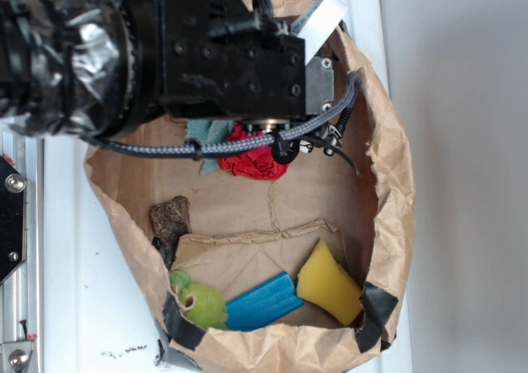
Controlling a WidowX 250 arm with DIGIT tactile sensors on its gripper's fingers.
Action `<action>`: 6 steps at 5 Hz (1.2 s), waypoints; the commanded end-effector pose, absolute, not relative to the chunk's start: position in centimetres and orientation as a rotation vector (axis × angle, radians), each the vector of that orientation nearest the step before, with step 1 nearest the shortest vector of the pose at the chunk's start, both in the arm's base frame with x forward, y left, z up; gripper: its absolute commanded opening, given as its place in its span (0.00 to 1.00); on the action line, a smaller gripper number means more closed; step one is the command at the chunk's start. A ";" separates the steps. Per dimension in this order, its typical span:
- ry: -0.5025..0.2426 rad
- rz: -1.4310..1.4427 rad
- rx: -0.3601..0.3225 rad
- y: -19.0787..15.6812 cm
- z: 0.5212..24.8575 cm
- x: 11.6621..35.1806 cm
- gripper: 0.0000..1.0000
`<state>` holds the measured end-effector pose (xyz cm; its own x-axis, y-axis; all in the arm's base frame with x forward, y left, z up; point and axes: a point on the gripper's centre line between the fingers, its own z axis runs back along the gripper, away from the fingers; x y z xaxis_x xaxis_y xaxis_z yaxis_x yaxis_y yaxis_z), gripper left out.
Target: Grab the blue cloth.
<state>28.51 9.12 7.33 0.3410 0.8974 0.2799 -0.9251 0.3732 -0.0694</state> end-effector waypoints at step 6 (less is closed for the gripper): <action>-0.391 1.288 0.153 11.0 9.1 29.1 1.00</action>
<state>28.82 10.19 7.49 0.2498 0.9044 0.3460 -0.9573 0.2844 -0.0520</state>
